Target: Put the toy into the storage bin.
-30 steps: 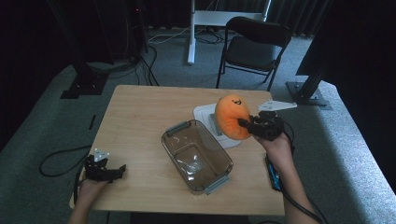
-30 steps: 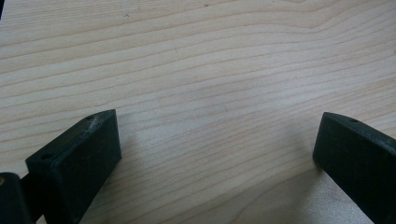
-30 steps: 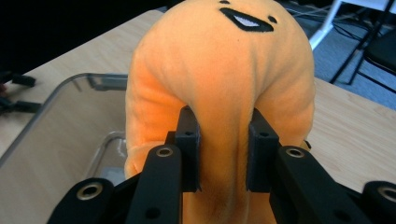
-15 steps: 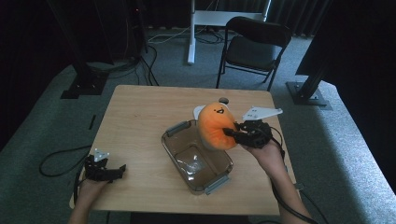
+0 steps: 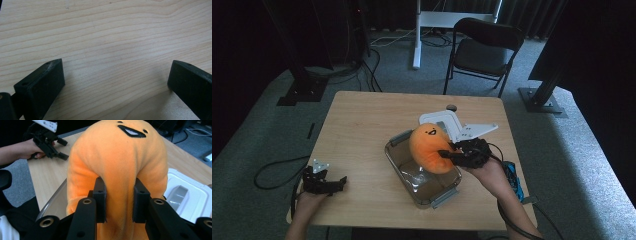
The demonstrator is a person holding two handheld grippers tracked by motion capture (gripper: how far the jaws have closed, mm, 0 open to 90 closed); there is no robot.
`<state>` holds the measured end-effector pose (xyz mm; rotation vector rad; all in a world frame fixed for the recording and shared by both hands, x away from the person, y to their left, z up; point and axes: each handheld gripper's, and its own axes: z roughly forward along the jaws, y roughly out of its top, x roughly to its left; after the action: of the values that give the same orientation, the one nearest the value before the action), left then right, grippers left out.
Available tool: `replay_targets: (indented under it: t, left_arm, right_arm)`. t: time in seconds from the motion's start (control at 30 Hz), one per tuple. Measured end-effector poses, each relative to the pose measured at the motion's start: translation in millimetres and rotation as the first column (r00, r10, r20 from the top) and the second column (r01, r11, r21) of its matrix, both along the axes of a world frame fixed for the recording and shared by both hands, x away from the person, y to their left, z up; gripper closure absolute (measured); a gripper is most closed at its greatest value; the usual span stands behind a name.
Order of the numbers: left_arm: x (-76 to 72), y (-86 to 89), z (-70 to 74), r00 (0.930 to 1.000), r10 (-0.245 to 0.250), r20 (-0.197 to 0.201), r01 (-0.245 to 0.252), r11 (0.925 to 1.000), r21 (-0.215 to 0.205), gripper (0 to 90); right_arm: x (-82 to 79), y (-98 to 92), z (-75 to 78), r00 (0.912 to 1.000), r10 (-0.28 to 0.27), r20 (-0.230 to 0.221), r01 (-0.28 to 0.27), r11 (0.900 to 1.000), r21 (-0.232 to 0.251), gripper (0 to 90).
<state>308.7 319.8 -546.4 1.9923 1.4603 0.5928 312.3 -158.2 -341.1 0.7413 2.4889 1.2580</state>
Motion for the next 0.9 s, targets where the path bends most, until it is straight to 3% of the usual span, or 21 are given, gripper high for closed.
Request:
replay_targets:
  t: [0.5, 0.73, 0.9]
  left_arm:
    - [-0.1, -0.1, 0.0, 1.0000, 0.001, -0.001, -0.001, 1.0000, -0.001, 1.3]
    - [-0.1, 0.0, 0.1, 1.0000, 0.000, -0.002, 0.000, 1.0000, 0.000, 1.3]
    - [-0.1, 0.1, 0.2, 1.0000, -0.001, -0.003, 0.001, 1.0000, 0.001, 1.3]
  right_arm:
    - [-13.7, 15.7, -23.1, 0.9961, 0.074, -0.047, -0.076, 0.996, -0.047, 70.5]
    - [-12.2, 19.2, -33.1, 0.9944, 0.080, -0.070, -0.085, 0.993, -0.078, 70.5]
    - [-9.0, 24.9, -45.2, 0.9896, 0.091, -0.111, -0.103, 0.990, -0.100, 69.9]
